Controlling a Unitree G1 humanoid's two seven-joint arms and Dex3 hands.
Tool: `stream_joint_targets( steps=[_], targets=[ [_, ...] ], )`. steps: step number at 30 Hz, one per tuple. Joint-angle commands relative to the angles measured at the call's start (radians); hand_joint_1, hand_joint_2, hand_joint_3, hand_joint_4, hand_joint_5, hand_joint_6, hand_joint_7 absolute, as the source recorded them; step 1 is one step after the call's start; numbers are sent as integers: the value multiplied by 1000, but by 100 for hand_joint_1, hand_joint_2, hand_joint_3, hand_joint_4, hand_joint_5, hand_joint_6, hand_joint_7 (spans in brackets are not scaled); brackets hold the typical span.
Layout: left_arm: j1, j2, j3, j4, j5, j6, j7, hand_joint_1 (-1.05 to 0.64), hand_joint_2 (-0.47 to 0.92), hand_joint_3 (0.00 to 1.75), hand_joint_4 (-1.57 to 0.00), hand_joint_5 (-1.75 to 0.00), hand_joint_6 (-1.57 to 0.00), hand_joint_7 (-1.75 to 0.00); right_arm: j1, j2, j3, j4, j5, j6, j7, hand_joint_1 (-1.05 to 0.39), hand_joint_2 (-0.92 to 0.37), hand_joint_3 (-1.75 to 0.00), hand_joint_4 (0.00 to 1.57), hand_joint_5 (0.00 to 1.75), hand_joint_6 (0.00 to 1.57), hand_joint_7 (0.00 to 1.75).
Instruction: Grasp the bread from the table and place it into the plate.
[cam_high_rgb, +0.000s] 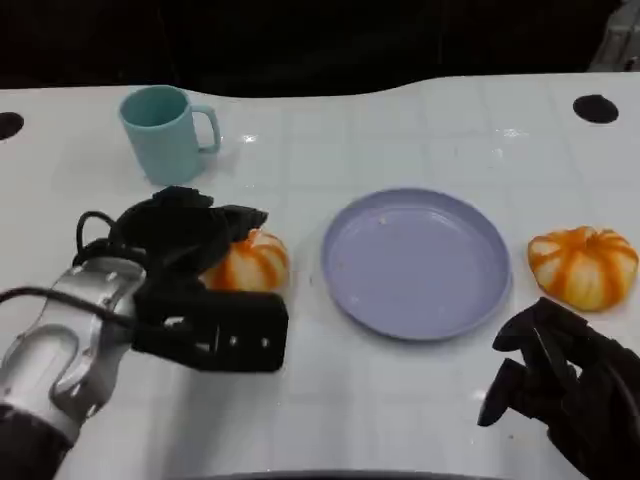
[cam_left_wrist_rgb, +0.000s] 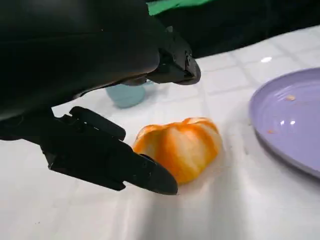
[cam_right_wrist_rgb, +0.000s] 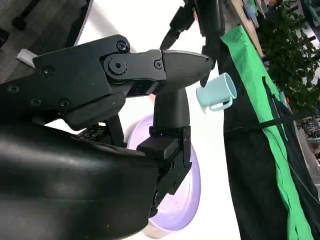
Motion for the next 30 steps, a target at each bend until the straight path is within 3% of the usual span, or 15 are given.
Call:
stream_joint_targets(
  steps=[1,12,22,30],
  targets=[
    [-78,-28,-8,121,-29,12,-9,-47,83,0,0,-22,-21,0,2,-16,-12,-10,12,5,8,-47,-92,-35,64,175,51,159],
    [-240,-113,-44,453,-62,-15,30,-49,83,0,-2,-17,-19,0,6,-16,-13,-7,12,0,14,-47,-92,-35,64,175,51,159],
    [-290,-164,-65,593,-93,-36,39,-53,83,0,-5,-14,-20,-1,9,-23,-16,-13,11,2,16,-47,-92,-35,64,175,51,159],
    [-310,-205,-85,702,-95,-44,82,-47,84,0,-9,-10,-21,0,15,-24,-21,-20,20,4,19,-46,-92,-35,64,175,50,159]
  ],
)
